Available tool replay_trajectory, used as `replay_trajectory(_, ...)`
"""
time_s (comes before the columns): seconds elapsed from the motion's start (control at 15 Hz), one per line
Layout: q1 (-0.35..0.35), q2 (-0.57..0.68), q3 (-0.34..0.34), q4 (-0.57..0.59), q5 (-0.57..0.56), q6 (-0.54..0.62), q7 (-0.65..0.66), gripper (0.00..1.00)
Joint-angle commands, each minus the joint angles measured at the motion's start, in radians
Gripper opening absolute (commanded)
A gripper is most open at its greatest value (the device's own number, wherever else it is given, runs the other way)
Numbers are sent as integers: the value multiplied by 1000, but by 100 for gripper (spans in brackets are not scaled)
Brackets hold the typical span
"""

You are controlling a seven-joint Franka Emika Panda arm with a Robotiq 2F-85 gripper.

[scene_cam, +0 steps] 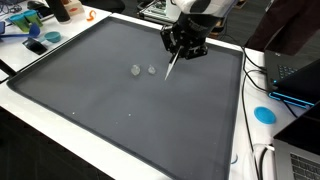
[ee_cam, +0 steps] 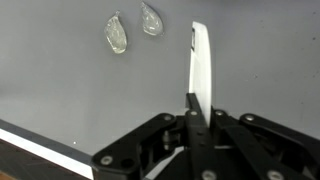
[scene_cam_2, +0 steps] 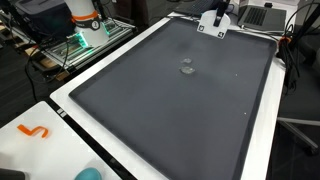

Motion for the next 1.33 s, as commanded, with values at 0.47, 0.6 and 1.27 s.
replay_trajectory(0.47,23,79,-48,107,-18,-17,17,1)
replay_trajectory(0.6,18,80,-52,116,-11,-12,16,1)
replay_trajectory(1.27,-38,66,-51,137,65,17,3,1)
